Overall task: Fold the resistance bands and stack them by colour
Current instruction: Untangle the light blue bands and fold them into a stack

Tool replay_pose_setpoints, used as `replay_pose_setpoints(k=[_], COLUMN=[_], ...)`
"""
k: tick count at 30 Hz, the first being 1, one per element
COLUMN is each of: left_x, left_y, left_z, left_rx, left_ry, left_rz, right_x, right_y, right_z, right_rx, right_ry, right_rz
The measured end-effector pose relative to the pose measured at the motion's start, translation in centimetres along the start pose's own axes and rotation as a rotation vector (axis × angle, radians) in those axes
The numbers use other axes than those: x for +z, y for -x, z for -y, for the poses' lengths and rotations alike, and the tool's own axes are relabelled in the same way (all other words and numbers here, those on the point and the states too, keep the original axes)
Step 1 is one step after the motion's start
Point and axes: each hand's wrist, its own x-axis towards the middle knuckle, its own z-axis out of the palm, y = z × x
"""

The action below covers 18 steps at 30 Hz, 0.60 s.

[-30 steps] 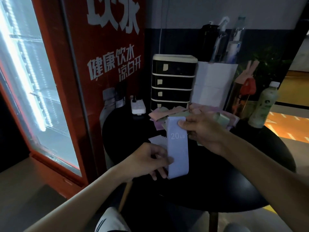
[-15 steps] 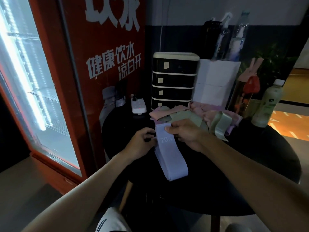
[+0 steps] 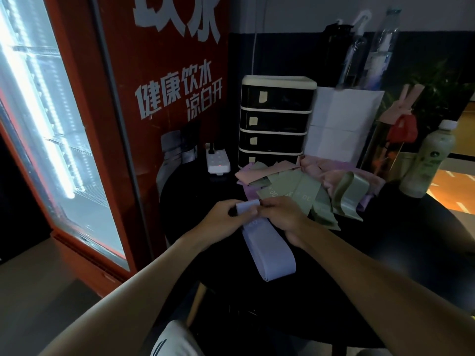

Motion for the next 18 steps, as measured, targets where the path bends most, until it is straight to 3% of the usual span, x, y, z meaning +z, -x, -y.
replay_pose_setpoints(k=[5,7,11,15,18], left_x=[0.1,0.0,-1.1,-1.6,-1.5], left_y=[-0.9,-1.1,-2.2,-3.4,-3.5], left_z=[0.5,0.2,-0.5,-2.1,-3.0], left_rx=[0.033,0.018,-0.080,-0.145,-0.138], left_ry=[-0.009,-0.017,-0.111,-0.240,-0.275], left_rz=[0.016,0.035,0.171,0.308,0.345], right_x=[-0.8,-2.0,-3.4,-2.2,-2.1], right_y=[1.3,2.4,5.8,7.5,7.1], right_z=[0.1,-0.2,-1.4,-3.6,-4.1], right_rx=[0.030,0.049,0.116,0.001,0.047], right_ry=[0.055,0.198,0.345,0.582,0.484], right_rz=[0.011,0.012,0.150,0.065,0.097])
